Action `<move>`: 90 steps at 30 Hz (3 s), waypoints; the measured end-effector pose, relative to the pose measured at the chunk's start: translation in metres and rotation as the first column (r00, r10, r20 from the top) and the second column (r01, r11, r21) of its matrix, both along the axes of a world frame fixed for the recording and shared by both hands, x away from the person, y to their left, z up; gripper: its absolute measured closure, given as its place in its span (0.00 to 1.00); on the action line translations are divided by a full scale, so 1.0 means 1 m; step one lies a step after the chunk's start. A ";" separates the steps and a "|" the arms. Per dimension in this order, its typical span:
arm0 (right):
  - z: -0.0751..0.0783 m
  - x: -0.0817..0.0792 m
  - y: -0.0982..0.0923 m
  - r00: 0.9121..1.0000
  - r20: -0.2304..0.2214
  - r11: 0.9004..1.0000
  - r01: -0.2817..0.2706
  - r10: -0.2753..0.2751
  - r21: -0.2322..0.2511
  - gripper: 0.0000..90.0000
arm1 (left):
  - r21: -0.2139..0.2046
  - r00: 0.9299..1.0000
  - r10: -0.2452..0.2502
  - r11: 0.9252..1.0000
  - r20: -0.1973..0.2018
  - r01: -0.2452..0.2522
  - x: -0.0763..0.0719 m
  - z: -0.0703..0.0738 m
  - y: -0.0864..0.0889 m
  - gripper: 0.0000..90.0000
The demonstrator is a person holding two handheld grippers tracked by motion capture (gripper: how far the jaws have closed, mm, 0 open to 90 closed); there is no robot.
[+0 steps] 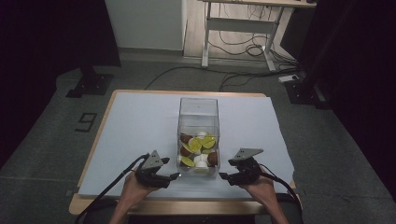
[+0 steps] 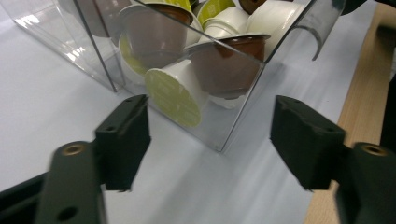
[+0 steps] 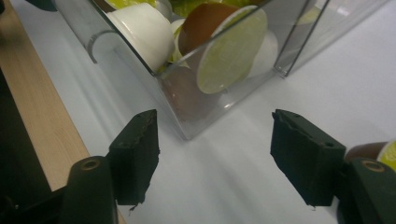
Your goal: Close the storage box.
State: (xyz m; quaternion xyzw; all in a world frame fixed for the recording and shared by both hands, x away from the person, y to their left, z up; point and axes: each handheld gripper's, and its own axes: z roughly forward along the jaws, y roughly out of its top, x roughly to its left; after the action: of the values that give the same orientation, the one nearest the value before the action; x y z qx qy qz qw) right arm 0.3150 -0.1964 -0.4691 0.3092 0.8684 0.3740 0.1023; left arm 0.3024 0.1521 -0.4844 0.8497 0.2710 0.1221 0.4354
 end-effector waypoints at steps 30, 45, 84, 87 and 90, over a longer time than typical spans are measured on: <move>0.005 0.004 0.019 0.999 0.028 0.998 -0.045 0.046 -0.038 0.67 | 0.007 0.999 -0.042 0.999 0.023 0.042 0.005 -0.001 -0.015 0.63; 0.012 -0.004 0.015 0.998 0.061 0.996 -0.017 0.022 -0.084 0.71 | 0.011 0.999 -0.035 0.999 0.025 0.034 0.013 0.001 -0.017 0.65; 0.016 0.011 0.054 0.991 0.065 0.992 -0.121 0.118 0.038 0.89 | 0.054 0.999 0.028 0.998 0.032 -0.030 0.021 -0.006 -0.019 0.58; 0.016 0.014 0.055 0.991 0.069 0.993 -0.115 0.112 0.040 0.88 | 0.065 0.999 0.030 0.997 0.025 -0.031 0.021 -0.008 -0.019 0.55; 0.016 0.015 0.055 0.992 0.064 0.993 -0.113 0.110 0.042 0.88 | 0.078 0.999 0.033 0.996 0.013 -0.034 0.022 -0.010 -0.020 0.50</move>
State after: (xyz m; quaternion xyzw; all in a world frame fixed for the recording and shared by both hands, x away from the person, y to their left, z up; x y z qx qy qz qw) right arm 0.3302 -0.1410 -0.4526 0.2507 0.8721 0.4079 0.1007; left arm 0.3245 0.1321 -0.4941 0.8606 0.2776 0.1450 0.4016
